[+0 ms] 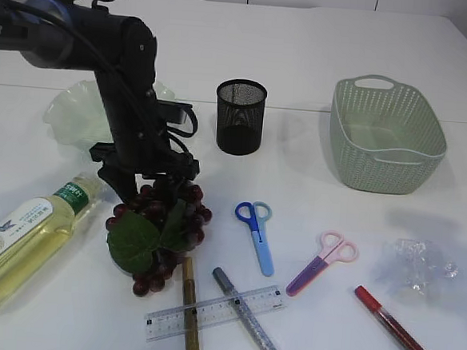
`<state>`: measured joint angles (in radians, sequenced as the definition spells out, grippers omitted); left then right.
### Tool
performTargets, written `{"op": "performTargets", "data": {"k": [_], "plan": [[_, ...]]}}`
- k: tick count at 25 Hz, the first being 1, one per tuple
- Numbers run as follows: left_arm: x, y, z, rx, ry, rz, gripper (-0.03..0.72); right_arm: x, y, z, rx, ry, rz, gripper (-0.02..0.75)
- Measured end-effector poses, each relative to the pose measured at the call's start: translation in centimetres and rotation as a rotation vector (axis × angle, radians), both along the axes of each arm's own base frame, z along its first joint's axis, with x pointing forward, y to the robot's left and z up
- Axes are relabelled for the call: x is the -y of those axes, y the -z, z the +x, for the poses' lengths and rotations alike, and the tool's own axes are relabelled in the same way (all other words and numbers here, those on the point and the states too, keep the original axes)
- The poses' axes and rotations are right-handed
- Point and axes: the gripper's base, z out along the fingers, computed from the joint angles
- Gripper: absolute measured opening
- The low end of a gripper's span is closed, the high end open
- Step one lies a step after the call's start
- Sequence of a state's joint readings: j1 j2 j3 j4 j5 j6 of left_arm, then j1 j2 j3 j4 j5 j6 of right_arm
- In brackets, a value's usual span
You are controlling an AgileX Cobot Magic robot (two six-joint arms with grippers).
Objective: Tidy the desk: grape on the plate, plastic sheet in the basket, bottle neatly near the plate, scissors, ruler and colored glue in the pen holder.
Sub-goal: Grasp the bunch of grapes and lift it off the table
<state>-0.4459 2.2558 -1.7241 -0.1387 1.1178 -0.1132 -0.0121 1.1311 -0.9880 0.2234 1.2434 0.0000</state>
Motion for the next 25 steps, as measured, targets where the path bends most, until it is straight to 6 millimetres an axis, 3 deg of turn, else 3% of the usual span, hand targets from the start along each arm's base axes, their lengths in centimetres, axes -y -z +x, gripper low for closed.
{"op": "performTargets", "data": {"k": [16, 19, 25], "plan": [[0.29, 0.70, 0.18, -0.024, 0.012, -0.011, 0.583, 0.00, 0.00, 0.00, 0.001, -0.005, -0.001, 0.489], [0.31, 0.70, 0.18, -0.025, 0.013, -0.013, 0.529, 0.00, 0.00, 0.00, 0.001, -0.007, -0.002, 0.507], [0.28, 0.70, 0.09, -0.034, 0.016, -0.010, 0.343, 0.00, 0.00, 0.00, 0.002, -0.009, -0.003, 0.494]]}}
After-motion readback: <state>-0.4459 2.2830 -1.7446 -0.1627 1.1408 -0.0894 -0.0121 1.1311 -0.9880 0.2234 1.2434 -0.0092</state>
